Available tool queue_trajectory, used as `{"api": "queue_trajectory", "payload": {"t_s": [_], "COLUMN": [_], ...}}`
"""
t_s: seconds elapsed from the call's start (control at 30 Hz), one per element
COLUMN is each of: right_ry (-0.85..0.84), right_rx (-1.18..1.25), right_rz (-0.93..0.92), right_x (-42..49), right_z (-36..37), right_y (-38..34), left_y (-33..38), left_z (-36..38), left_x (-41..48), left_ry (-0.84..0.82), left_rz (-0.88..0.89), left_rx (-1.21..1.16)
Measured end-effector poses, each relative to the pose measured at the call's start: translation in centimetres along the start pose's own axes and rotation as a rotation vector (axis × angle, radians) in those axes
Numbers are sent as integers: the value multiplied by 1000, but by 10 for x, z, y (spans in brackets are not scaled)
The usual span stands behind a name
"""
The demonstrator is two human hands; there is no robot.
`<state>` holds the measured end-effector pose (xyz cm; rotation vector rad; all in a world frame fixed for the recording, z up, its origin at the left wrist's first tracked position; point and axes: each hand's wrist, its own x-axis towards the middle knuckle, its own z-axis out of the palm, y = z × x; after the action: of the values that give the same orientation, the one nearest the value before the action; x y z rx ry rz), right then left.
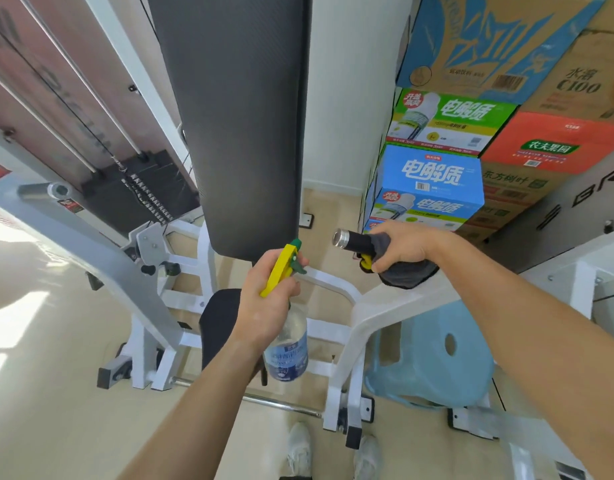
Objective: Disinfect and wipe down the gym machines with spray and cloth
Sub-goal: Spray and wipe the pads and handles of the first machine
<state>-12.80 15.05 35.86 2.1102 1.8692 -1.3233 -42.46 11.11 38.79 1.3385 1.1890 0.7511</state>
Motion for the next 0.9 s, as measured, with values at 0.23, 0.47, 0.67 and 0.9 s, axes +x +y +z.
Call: {"api": "queue_trajectory", "payload": {"t_s": [0.23,0.47,0.67,0.9], "right_ry": [725,947,956,904], "right_rx": [-157,-125,392,1546], "right_rz": [-96,-288,-115,-190], "right_x": [-7,3,-40,-87], "right_z": [56,66,82,120], "right_y": [-63,-135,-153,-248], "left_y": [9,17,26,30], "left_z": [-8,-30,-78,-147], "left_x": [22,22,9,-30], "left_ry": [-57,-131,-164,-209], "left_rz": [37,136,124,144], "left_rx": [6,-49,-56,-154]}}
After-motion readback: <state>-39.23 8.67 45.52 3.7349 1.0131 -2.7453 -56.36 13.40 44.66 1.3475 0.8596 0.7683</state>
